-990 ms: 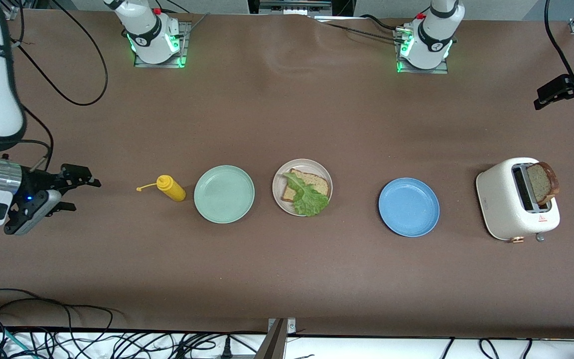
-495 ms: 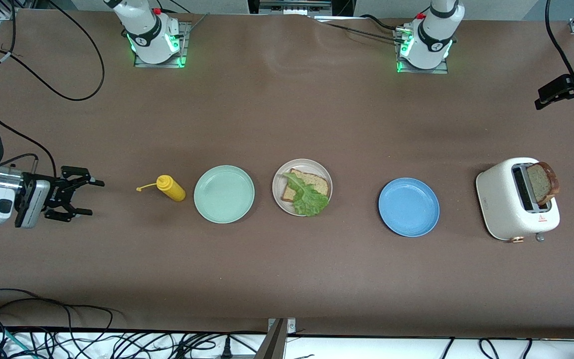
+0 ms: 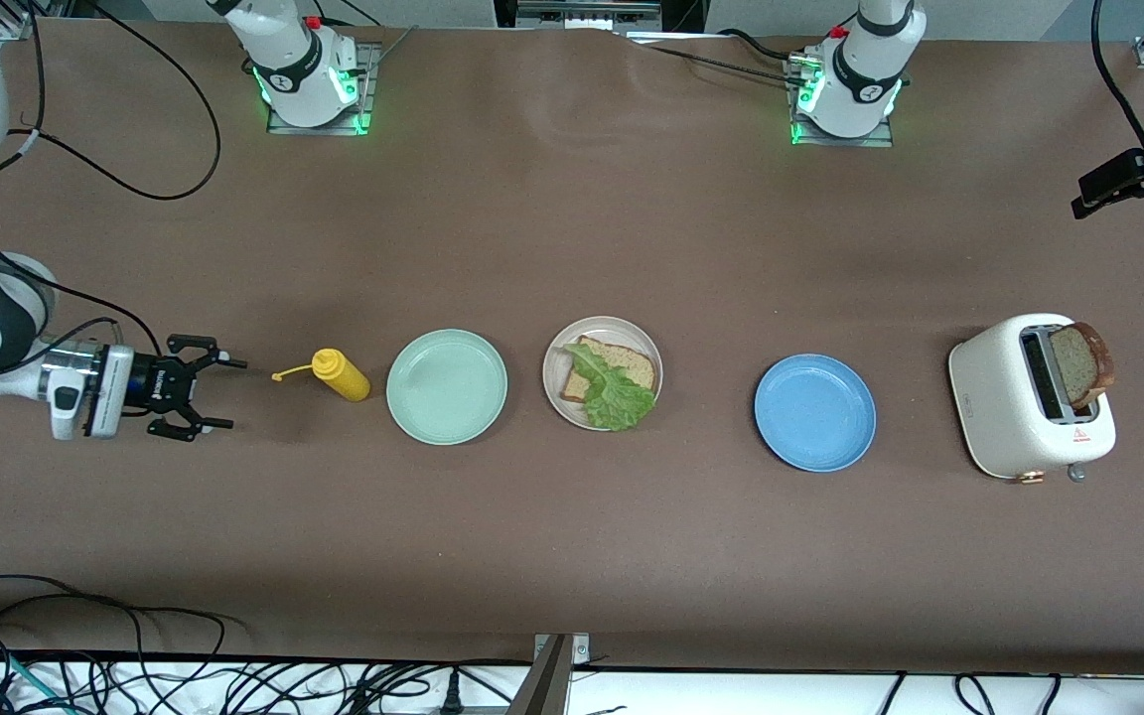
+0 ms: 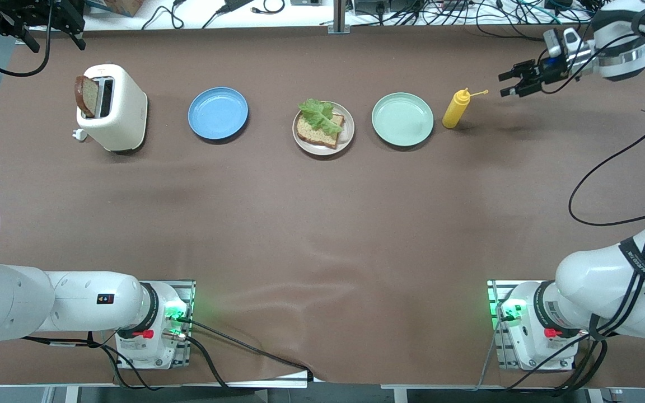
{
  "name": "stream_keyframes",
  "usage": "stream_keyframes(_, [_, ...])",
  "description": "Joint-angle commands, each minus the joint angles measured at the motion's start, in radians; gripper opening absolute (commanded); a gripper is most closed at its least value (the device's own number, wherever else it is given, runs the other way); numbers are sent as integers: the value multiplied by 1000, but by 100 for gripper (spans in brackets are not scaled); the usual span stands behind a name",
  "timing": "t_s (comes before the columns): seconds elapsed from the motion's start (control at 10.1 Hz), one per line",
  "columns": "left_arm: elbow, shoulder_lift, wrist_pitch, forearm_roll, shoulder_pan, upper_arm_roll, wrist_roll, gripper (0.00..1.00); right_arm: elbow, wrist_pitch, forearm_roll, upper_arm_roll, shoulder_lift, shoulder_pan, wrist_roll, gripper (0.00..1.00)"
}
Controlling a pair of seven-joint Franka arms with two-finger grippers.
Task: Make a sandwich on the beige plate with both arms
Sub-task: 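Position the right gripper around the yellow mustard bottle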
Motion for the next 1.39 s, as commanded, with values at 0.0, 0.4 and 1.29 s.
stream_keyframes(0.0, [20, 10, -20, 17, 9, -4, -8, 100, -27, -1, 87, 15, 56, -15, -182, 100])
stream_keyframes(0.4, [20, 10, -20, -4, 12, -4, -8, 100, -82, -9, 220, 20, 122, -8, -328, 100])
stream_keyframes(1.29, [25, 16, -20, -14, 29, -4, -8, 100, -89, -10, 402, 48, 159, 68, -416, 100])
